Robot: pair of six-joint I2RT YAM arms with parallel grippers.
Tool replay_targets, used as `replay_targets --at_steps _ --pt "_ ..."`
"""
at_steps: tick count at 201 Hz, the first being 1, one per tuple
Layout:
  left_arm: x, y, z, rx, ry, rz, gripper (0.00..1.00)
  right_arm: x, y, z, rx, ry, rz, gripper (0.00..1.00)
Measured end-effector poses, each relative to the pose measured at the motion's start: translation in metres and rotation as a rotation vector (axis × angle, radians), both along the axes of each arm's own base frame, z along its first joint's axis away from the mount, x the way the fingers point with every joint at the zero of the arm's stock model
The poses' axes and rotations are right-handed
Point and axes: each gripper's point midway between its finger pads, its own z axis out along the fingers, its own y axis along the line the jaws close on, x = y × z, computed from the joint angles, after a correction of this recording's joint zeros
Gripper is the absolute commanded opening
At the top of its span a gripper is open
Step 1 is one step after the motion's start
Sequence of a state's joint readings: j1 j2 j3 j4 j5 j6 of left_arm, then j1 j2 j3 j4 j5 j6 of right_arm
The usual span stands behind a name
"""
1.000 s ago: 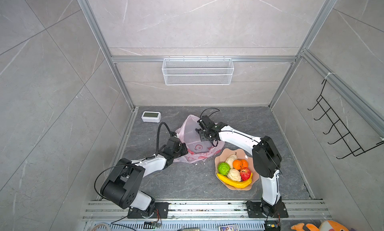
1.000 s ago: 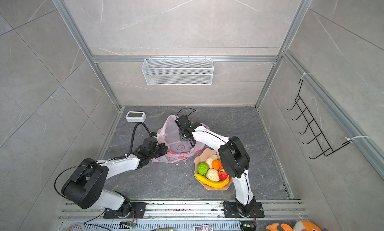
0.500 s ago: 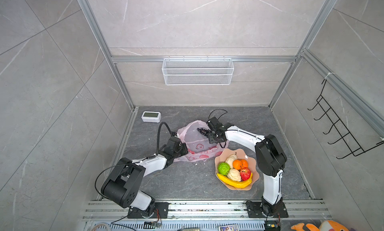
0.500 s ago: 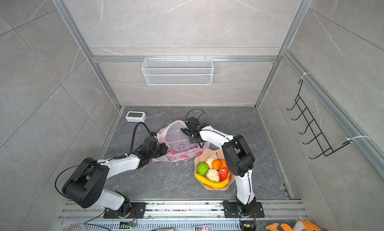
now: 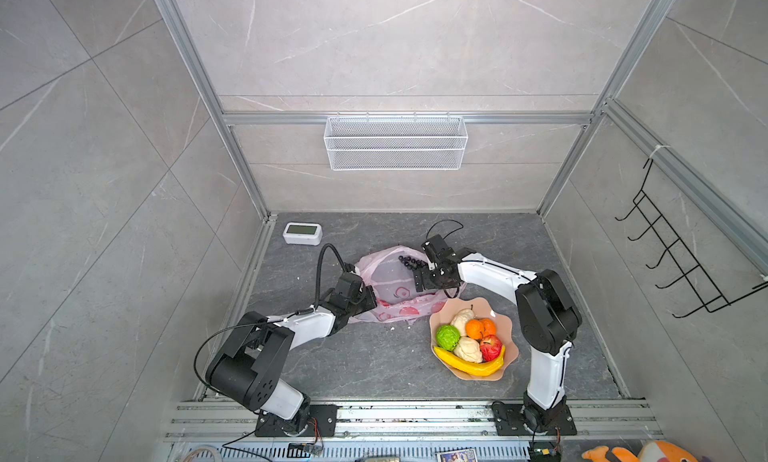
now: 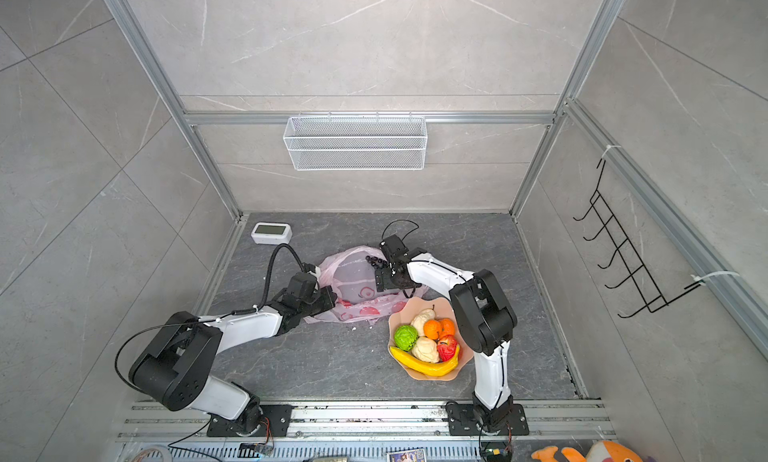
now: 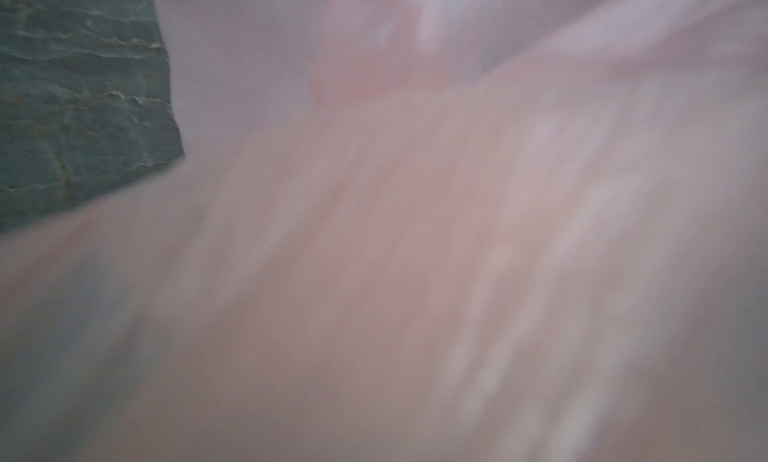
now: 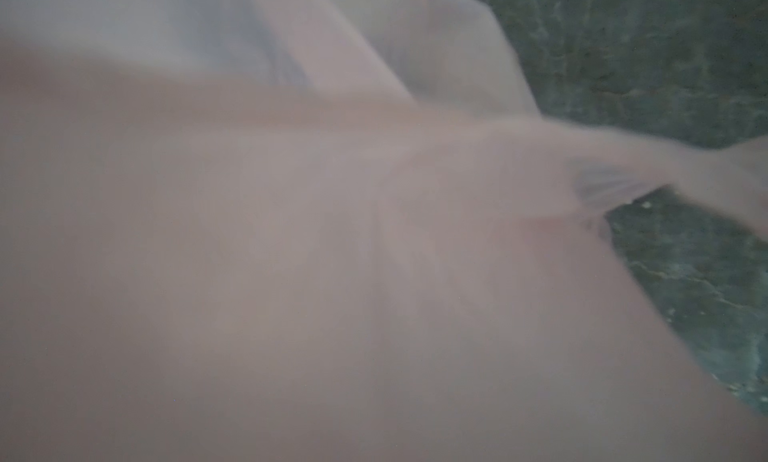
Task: Take the fake fruits out of the plastic bag
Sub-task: 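Grasp the black grapes in the bag with the right gripper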
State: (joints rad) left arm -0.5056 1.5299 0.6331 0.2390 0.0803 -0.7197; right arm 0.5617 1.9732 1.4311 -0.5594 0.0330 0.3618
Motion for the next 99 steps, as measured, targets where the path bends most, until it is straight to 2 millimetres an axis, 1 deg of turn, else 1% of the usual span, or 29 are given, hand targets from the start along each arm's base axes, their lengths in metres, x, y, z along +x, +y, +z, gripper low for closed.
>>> replay_targets --at_steps 19,39,56,70,87,99 --pt "0.001 -0.011 -0.001 0.014 0.0 -0.04 0.04 0.004 0.011 0.003 0.033 0.003 0.015 0.98" --pt "0.001 -0.036 0.003 0.034 -0.016 -0.117 0.04 0.008 0.024 0.006 0.055 0.007 0.036 0.96" --pt "-0.002 -0.059 0.006 0.057 -0.027 -0.189 0.04 0.01 0.042 0.01 0.072 -0.001 0.064 0.93" --pt "-0.004 -0.072 0.006 0.07 -0.033 -0.227 0.05 0.01 0.058 0.013 0.085 -0.007 0.091 0.9" --pt "-0.009 -0.077 0.002 0.086 -0.025 -0.253 0.05 0.007 0.071 0.013 0.093 -0.007 0.115 0.87" --pt "-0.011 -0.074 -0.002 0.102 -0.012 -0.254 0.05 0.005 0.073 0.012 0.087 -0.006 0.12 0.83"
